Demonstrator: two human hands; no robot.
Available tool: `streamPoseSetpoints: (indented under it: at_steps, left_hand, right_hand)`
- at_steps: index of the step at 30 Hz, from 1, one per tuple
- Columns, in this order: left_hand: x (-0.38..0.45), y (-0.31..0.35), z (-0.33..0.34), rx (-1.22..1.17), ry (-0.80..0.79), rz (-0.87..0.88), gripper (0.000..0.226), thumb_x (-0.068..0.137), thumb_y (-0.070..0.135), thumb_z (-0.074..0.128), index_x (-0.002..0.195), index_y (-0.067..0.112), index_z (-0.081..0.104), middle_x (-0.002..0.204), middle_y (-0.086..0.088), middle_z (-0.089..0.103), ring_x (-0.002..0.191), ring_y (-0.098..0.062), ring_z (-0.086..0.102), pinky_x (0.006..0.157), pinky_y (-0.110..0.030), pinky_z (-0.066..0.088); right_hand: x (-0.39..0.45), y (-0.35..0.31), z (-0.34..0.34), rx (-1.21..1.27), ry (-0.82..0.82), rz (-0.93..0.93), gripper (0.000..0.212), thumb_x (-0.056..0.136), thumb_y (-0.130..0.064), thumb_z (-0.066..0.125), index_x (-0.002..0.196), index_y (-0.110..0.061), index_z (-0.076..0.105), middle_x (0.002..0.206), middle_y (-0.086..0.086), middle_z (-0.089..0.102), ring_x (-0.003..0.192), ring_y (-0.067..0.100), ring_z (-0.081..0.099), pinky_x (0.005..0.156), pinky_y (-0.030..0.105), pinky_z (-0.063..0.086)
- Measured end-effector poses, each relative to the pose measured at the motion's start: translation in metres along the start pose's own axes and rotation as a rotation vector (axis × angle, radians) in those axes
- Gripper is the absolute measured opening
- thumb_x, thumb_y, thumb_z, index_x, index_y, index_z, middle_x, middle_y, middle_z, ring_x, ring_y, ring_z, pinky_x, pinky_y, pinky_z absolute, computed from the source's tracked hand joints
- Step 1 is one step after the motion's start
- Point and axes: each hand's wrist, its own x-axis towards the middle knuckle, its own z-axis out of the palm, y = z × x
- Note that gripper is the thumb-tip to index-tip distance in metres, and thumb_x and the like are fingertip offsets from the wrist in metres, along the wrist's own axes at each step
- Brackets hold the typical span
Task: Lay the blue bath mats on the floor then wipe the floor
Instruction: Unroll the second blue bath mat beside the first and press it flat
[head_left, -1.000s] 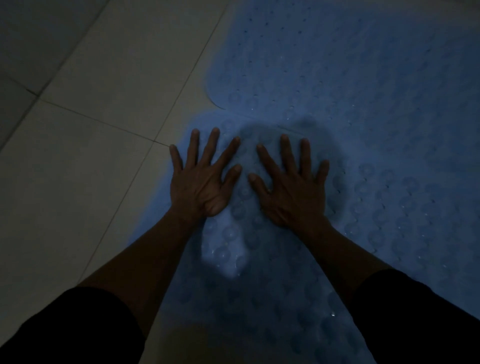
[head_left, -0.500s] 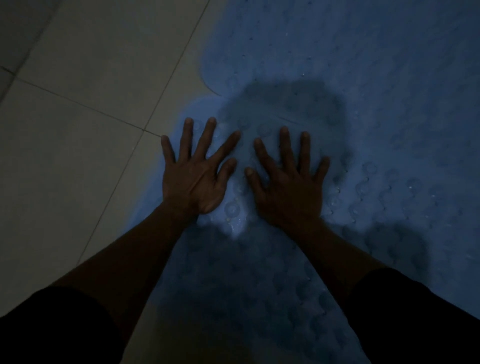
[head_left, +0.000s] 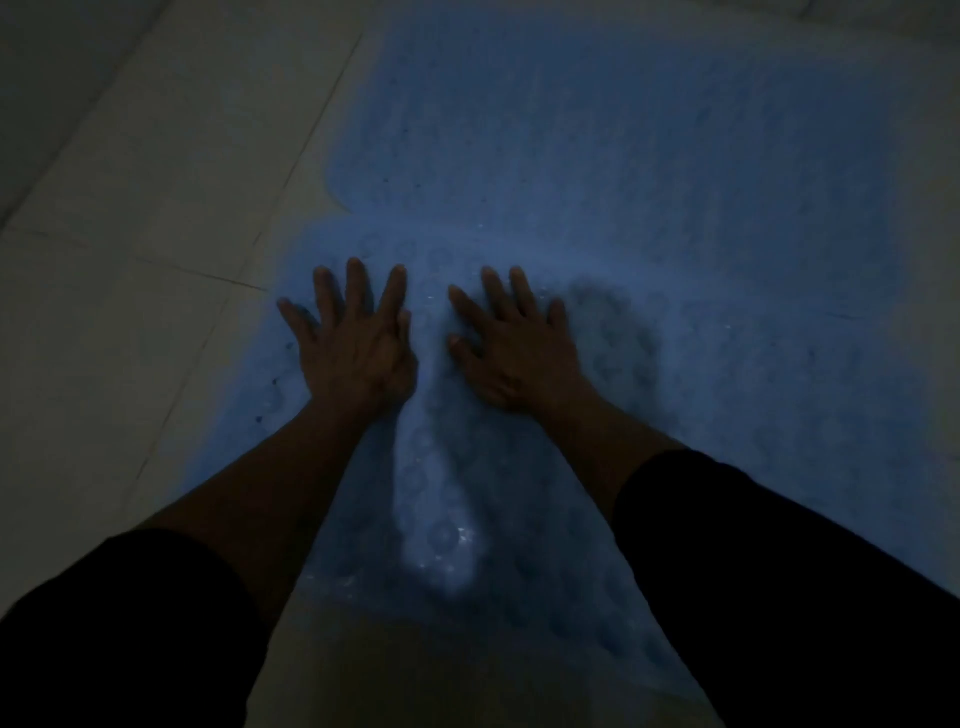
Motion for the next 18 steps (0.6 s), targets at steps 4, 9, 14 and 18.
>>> streamPoseSetpoints:
  at_steps: [4,9,14,18]
  left_hand:
    - [-0.038,0.073,0.013,-0.13,0.063,0.2,0.06,0.102,0.057,0.019,0.158,0.041,0.003,0.169,-0.004,-0.001,0.154,-0.034,-0.007,0.118,-0.068,-0.002]
    - [-0.068,0.184,0.028,-0.133,0.022,0.392,0.065,0.096,0.064,0.014,0.158,0.042,0.007,0.169,-0.001,0.002,0.155,-0.032,-0.002,0.116,-0.071,0.005]
    - [-0.055,0.248,0.037,-0.082,0.031,0.461,0.067,0.094,0.07,0.012,0.156,0.046,0.004,0.169,0.001,-0.001,0.154,-0.033,-0.007,0.112,-0.076,0.002]
    - [-0.042,0.262,0.044,-0.03,0.001,0.434,0.066,0.094,0.076,0.011,0.153,0.053,-0.006,0.168,0.006,-0.01,0.153,-0.032,-0.017,0.109,-0.078,-0.007]
  right_hand:
    - [-0.069,0.051,0.001,0.082,0.118,0.174,0.065,0.097,-0.061,0.03,0.156,-0.042,0.01,0.167,-0.002,0.001,0.154,0.024,-0.003,0.119,0.062,0.007]
    - [-0.147,0.163,-0.014,0.047,0.217,0.51,0.068,0.095,-0.065,0.029,0.156,-0.041,0.01,0.167,-0.002,0.0,0.153,0.028,-0.006,0.117,0.066,0.005]
    - [-0.161,0.233,-0.027,0.072,0.182,0.602,0.073,0.091,-0.076,0.021,0.153,-0.047,-0.002,0.166,-0.007,-0.013,0.151,0.031,-0.017,0.114,0.071,-0.002]
    - [-0.153,0.238,-0.019,0.075,0.248,0.609,0.075,0.089,-0.078,0.022,0.153,-0.05,-0.003,0.166,-0.007,-0.014,0.151,0.031,-0.018,0.112,0.072,-0.006]
